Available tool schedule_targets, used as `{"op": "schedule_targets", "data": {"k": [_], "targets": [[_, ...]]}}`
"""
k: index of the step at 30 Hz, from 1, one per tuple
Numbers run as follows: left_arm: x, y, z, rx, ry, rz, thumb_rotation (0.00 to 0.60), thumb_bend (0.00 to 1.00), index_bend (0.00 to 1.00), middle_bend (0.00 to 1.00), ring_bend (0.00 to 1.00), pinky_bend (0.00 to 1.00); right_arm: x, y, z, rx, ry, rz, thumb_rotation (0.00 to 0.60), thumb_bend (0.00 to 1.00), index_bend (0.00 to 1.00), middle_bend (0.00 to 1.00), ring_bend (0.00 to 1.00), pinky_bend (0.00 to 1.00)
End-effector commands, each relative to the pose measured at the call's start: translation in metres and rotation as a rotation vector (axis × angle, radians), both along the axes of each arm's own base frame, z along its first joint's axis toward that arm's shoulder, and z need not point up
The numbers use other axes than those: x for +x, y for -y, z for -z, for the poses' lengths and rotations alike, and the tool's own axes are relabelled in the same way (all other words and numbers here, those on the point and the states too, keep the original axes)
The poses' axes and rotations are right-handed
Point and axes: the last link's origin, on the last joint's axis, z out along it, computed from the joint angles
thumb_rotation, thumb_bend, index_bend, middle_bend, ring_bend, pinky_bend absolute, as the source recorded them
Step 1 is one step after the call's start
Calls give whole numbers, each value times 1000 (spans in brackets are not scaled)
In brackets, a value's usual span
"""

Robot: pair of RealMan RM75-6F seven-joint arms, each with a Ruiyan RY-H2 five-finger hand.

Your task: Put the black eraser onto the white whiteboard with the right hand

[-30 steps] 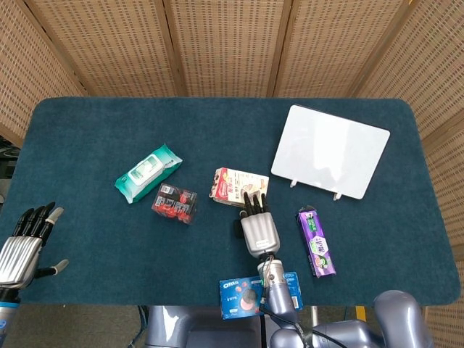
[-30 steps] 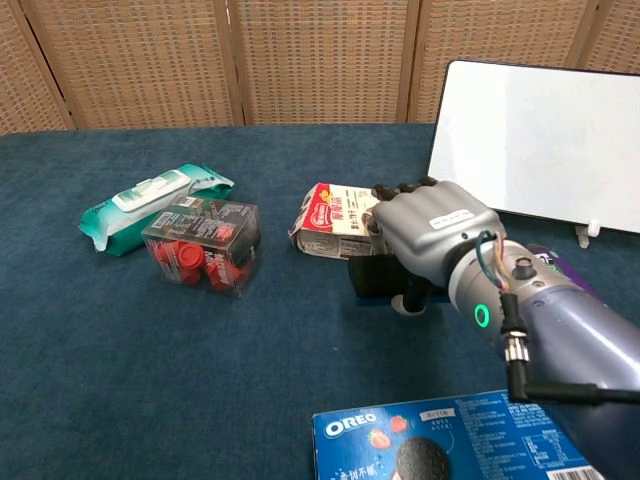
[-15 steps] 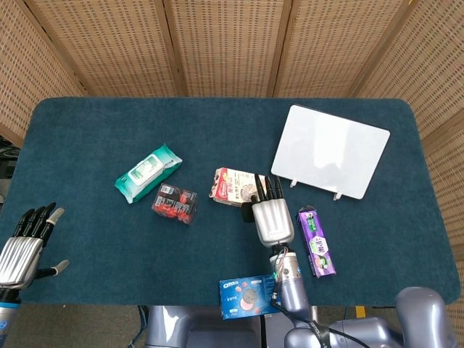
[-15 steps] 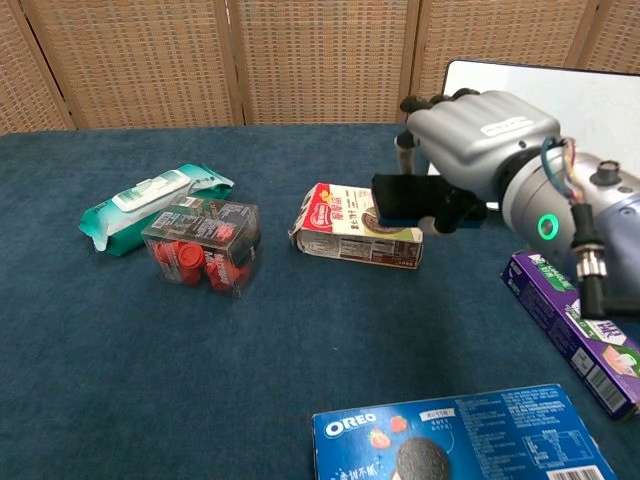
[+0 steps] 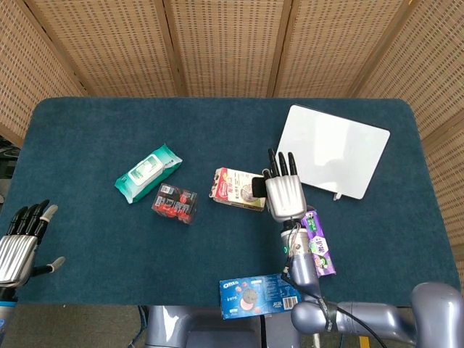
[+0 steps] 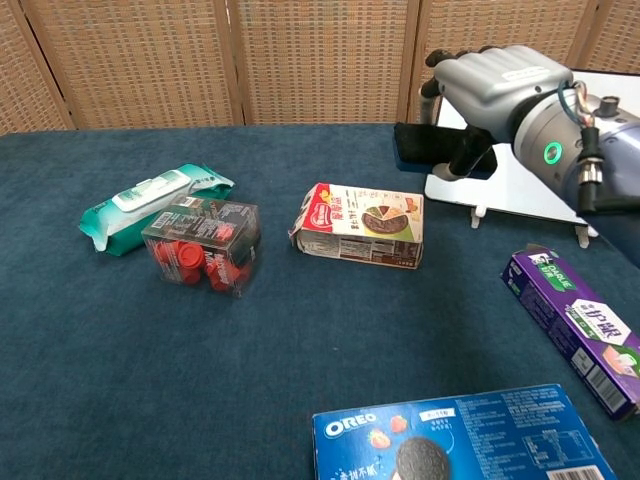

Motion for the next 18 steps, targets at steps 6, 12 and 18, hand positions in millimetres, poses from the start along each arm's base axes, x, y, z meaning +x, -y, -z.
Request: {"op": "schedule_targets", "data": {"k": [6, 12, 18], "targets": [[-3, -3, 0, -3, -1, -14, 600, 137, 0, 0, 0, 0, -15, 55, -19, -108, 40, 15, 600, 337, 418, 0, 0, 0], [-6, -5, 1, -7, -3, -26, 600, 136, 0, 0, 0, 0, -23, 74, -33, -158, 56, 30, 600, 337, 419, 0, 0, 0], [-5, -7, 3, -25, 5, -25, 600, 136, 0, 0, 0, 0, -53, 102, -66, -257, 46, 107, 600, 337, 419, 0, 0, 0]]}}
